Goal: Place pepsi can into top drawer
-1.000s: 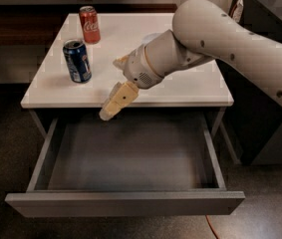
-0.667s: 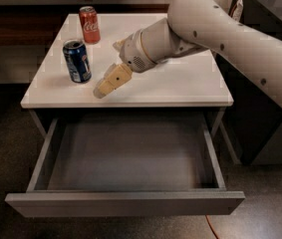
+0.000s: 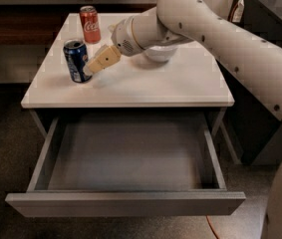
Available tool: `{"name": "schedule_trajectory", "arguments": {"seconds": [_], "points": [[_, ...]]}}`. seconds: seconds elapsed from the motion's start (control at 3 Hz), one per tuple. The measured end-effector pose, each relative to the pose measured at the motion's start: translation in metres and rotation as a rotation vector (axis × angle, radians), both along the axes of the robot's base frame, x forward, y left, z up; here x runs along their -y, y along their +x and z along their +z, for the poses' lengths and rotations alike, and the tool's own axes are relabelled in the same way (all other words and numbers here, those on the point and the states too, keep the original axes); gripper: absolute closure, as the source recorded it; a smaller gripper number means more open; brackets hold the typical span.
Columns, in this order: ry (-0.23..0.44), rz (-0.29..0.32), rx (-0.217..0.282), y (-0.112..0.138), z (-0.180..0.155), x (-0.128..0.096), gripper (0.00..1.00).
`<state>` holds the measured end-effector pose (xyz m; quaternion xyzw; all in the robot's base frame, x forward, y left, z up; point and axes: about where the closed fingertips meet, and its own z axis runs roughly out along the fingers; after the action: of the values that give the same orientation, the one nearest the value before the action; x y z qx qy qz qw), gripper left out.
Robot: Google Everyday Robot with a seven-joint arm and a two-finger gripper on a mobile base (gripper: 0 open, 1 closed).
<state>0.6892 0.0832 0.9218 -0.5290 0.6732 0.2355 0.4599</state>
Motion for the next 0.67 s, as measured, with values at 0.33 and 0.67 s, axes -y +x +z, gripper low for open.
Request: {"name": "schedule_trajectory", "arguments": {"seconds": [0.33,0.67], "points": [[0.033,-0.003,-0.002,0.026,-0.003,-0.022,0.0],[0.047,0.008,-0.025,0.045,-0.014,-0.049,0.02]]}}
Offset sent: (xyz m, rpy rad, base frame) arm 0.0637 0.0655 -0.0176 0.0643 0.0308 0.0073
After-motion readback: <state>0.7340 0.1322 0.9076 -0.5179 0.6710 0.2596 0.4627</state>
